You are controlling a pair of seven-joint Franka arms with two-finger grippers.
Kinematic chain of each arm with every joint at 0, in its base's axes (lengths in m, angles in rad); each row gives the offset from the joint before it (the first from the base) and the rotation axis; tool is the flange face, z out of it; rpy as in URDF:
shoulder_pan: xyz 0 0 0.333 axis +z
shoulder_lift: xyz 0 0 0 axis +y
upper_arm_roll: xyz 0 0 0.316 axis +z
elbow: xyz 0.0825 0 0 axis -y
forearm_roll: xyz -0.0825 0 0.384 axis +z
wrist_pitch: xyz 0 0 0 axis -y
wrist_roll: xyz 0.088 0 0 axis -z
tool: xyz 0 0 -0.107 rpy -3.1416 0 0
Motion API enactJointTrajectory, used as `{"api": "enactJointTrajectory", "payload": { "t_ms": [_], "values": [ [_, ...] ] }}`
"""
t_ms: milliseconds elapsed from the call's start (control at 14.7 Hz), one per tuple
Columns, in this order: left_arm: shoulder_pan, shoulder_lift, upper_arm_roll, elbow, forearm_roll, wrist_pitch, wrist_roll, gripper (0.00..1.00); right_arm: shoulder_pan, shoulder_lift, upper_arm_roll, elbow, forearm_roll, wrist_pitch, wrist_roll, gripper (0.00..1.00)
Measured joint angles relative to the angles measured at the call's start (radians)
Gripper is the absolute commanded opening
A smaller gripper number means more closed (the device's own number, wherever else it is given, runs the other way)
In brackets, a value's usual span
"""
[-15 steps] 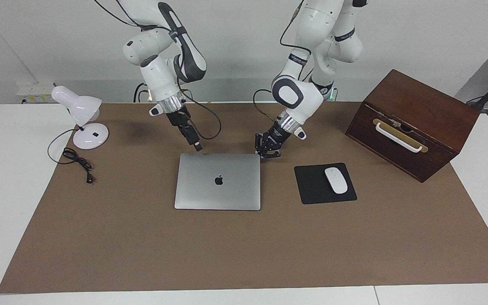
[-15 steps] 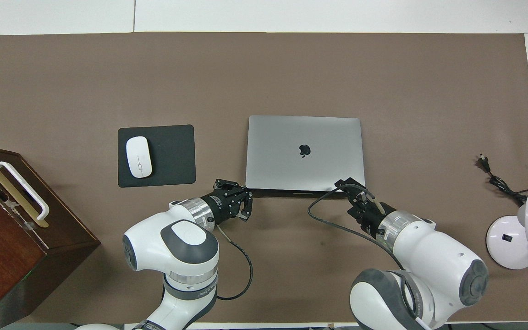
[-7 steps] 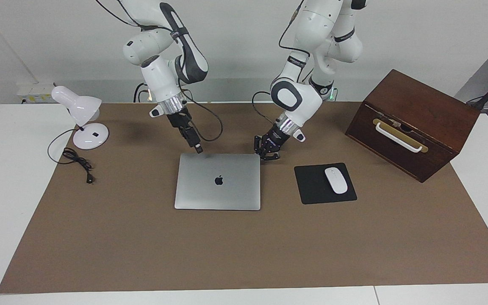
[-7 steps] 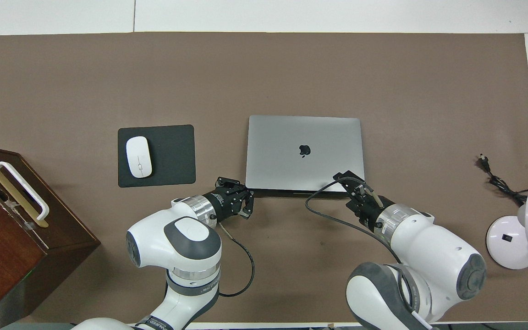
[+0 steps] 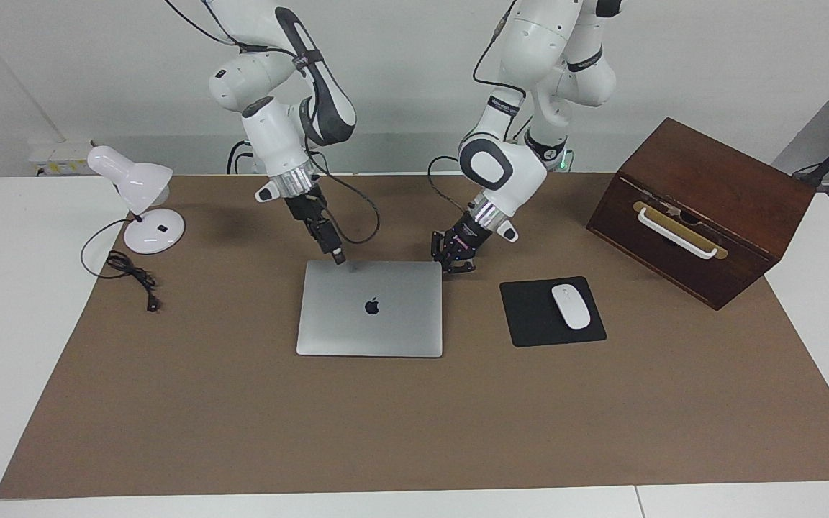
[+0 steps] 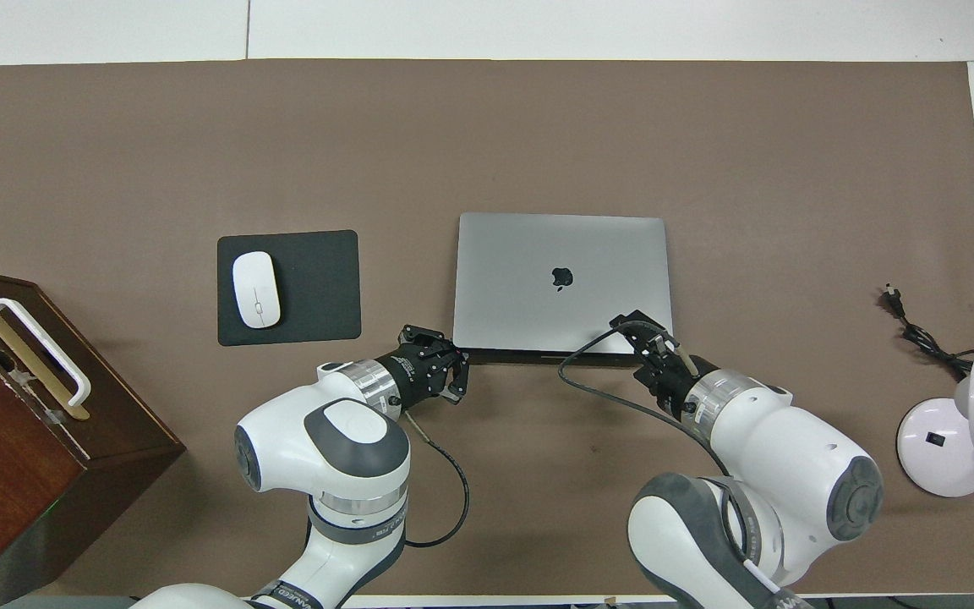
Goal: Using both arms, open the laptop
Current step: 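Lift the laptop lid edge upward with the right gripper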
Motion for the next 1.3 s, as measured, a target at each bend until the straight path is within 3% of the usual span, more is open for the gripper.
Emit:
{"api": "enactJointTrajectory", "payload": {
  "t_ms": [477,1295],
  "values": [
    [0.0,0.0,0.0,0.0,-0.001,0.0,0.008,0.0,0.005,0.032,0.0,0.019,0.005,-0.001,0.0,1.0],
    [0.0,0.0,0.0,0.0,-0.002,0.0,0.008,0.0,0.005,0.116,-0.017,0.139,0.005,-0.059,0.0,1.0]
  ]
}}
